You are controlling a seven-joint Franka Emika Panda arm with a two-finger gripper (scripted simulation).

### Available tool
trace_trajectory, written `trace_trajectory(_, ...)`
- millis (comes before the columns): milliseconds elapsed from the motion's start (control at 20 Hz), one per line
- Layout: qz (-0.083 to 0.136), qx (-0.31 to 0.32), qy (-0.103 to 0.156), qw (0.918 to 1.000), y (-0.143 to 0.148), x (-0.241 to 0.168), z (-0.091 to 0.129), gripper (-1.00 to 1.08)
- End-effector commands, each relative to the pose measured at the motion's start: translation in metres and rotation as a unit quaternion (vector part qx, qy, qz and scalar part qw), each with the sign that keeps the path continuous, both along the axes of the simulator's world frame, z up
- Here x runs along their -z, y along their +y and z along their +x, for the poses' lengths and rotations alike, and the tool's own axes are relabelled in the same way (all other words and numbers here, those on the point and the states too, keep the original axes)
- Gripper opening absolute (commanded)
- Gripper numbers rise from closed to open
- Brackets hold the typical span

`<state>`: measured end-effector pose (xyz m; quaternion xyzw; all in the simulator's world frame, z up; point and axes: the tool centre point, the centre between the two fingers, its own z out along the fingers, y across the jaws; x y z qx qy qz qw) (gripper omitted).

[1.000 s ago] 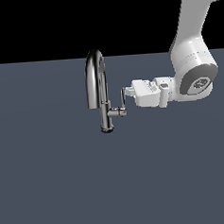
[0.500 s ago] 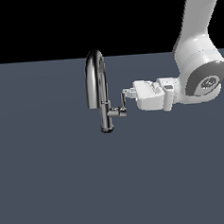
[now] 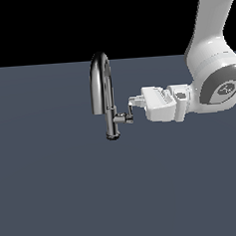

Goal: Turn on the faucet by rotating a designated handle.

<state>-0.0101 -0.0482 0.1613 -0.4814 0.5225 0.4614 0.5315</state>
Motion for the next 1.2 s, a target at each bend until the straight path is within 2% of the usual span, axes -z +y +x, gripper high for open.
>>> trace_trajectory(0,0.004,-0.004,0.008,1.0000,0.005,0.012,-0.015,-1.00)
trace_trajectory(350,0.005,-0.007,0.009,0.9999,0.010,0.031,-0.043,-1.00)
trace_trajectory(400,0.005,-0.007,0.009,0.9999,0.010,0.031,-0.043,-1.00)
trace_trajectory(450,0.000,0.000,-0.003,1.0000,0.002,0.020,-0.032,-1.00)
trace_trajectory(1150,0.005,-0.008,0.008,0.9999,0.011,0.095,-0.052,-1.00)
